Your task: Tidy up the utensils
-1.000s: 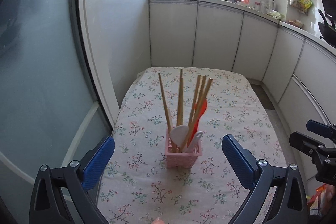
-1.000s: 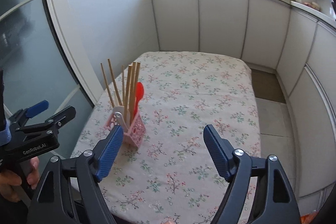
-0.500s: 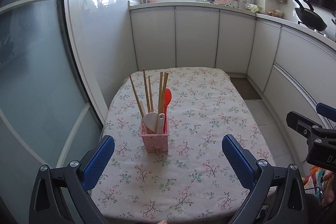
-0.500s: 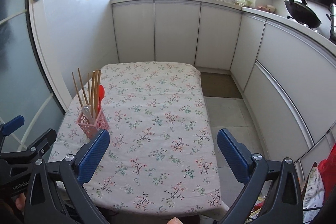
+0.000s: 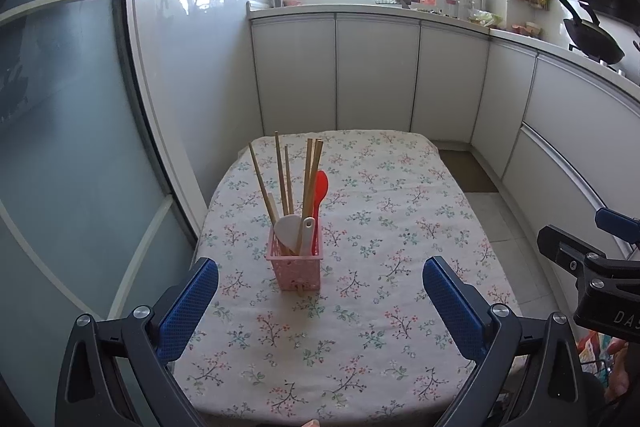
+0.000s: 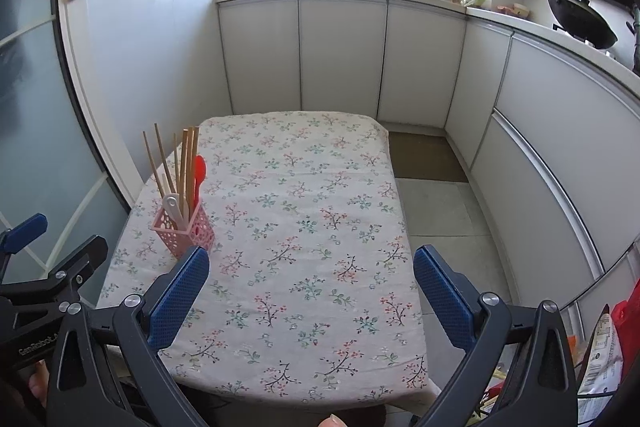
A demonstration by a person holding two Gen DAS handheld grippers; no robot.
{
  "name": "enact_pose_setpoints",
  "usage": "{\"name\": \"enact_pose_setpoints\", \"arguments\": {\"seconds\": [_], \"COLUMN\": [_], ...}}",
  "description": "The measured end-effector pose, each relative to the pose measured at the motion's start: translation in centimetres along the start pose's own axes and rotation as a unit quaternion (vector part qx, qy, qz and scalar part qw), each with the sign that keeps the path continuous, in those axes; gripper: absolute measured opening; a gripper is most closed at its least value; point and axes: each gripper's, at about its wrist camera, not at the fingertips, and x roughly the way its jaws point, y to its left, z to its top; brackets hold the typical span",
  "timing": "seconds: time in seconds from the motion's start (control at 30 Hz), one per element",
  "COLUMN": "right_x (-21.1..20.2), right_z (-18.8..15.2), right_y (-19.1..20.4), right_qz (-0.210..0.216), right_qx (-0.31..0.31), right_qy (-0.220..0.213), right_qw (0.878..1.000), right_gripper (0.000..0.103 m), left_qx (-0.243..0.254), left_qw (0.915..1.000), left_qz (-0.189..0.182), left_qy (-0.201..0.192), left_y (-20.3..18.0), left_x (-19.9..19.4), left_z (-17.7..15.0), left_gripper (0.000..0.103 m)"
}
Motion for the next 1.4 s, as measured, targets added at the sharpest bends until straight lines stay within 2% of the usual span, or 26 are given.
{"name": "enact_pose_setpoints", "arguments": {"seconds": [1.4], "right_x": [-0.55], "right_z": [0.16], "right_y": [-0.07], "right_qz": [0.011], "right_qx": [0.009], "right_qy": [-0.006], "right_qw": [1.0], "right_gripper": [0.103], "left_qx": [0.003], "left_qw": [1.0], "left_qz": [0.005], "left_qy": [-0.006], "left_y": [0.31], "left_x": [-0.1], "left_z": [0.22], "left_gripper": [0.103]}}
